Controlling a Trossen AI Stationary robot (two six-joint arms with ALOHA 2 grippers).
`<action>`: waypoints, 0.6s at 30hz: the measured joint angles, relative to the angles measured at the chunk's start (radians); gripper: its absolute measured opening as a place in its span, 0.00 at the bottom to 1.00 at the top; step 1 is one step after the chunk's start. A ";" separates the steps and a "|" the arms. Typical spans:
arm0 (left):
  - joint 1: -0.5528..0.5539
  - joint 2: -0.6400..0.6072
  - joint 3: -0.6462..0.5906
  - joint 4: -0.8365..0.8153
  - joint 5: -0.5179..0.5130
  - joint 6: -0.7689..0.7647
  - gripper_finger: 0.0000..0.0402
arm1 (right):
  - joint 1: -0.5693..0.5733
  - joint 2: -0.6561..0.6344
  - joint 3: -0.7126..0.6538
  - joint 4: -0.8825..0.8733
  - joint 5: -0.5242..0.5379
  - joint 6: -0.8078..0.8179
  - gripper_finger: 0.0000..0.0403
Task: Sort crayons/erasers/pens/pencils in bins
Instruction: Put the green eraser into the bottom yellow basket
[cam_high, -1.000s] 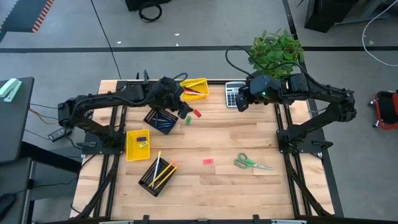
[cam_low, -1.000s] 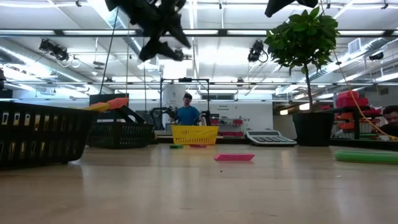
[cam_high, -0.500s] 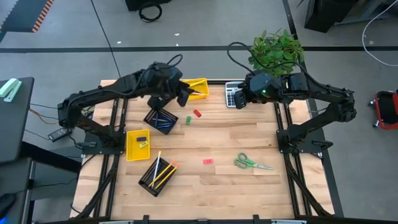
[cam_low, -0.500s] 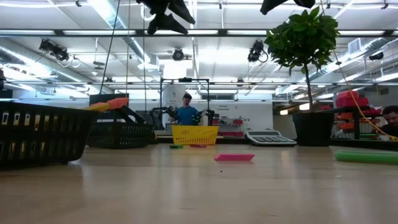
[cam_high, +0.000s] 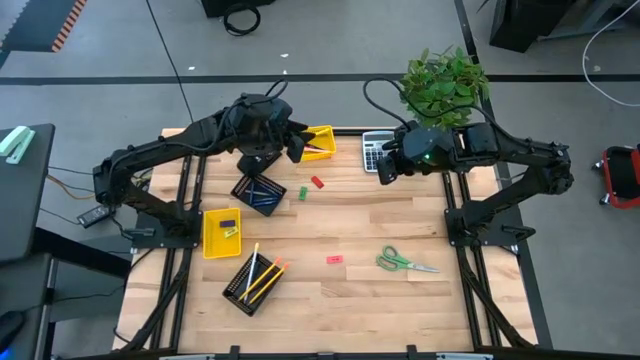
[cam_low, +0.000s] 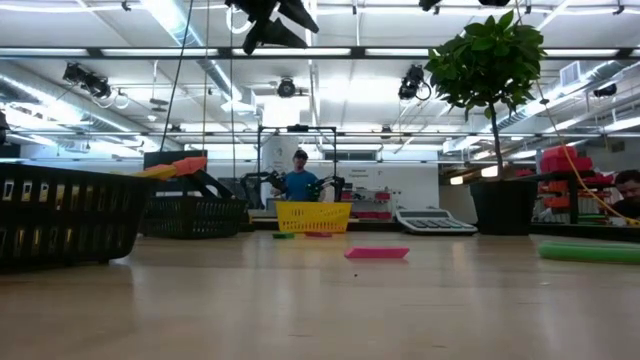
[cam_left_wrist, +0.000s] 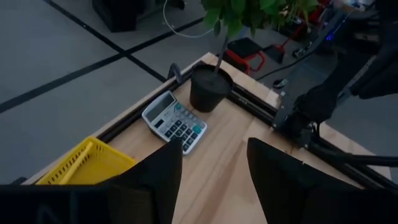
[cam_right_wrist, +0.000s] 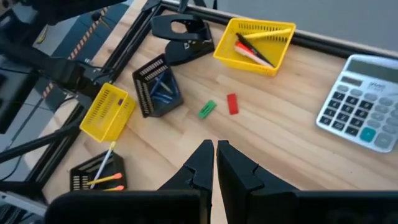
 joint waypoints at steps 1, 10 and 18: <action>0.001 0.000 0.000 0.005 0.000 0.006 0.47 | -0.009 0.000 0.000 0.000 0.001 -0.008 0.06; 0.018 0.027 0.001 -0.007 -0.051 -0.024 0.46 | -0.126 0.000 0.000 0.001 -0.056 -0.215 0.06; -0.041 0.130 0.002 -0.051 -0.079 -0.183 0.43 | -0.240 -0.032 0.001 -0.137 -0.308 -0.399 0.06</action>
